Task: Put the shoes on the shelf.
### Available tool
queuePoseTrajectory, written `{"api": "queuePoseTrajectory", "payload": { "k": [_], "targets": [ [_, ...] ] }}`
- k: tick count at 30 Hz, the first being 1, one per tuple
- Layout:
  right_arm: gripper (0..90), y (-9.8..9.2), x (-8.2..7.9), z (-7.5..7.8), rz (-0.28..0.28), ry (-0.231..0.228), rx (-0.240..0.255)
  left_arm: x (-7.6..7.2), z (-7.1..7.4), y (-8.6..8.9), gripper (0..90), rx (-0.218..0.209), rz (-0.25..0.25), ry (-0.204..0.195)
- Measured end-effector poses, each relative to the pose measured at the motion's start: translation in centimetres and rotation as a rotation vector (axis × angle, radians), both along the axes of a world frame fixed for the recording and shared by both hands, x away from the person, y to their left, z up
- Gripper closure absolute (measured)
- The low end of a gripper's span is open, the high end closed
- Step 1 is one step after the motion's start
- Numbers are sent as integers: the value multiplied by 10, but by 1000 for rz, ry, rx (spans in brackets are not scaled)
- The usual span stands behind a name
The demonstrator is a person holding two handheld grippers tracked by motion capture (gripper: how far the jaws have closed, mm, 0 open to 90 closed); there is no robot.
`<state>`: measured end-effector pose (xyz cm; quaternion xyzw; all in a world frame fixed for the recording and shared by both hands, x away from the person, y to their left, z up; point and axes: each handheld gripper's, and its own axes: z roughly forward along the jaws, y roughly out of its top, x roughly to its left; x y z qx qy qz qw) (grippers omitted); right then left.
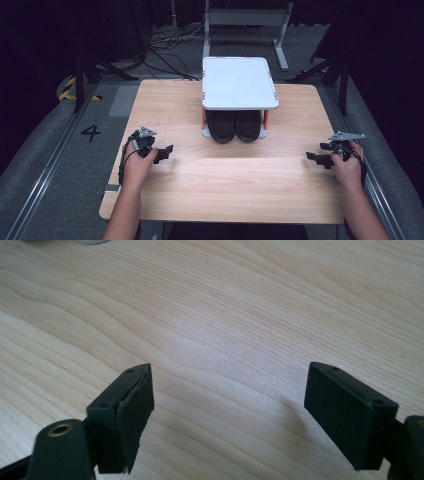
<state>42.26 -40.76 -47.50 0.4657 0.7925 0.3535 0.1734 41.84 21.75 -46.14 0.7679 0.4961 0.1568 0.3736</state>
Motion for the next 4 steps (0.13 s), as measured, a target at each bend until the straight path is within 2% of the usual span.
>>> {"api": "queuePoseTrajectory", "payload": {
  "k": [4],
  "targets": [
    [201,4,0,-3,3,10,16,0,-1,-3,175,-13,-9,30]
  ]
}}
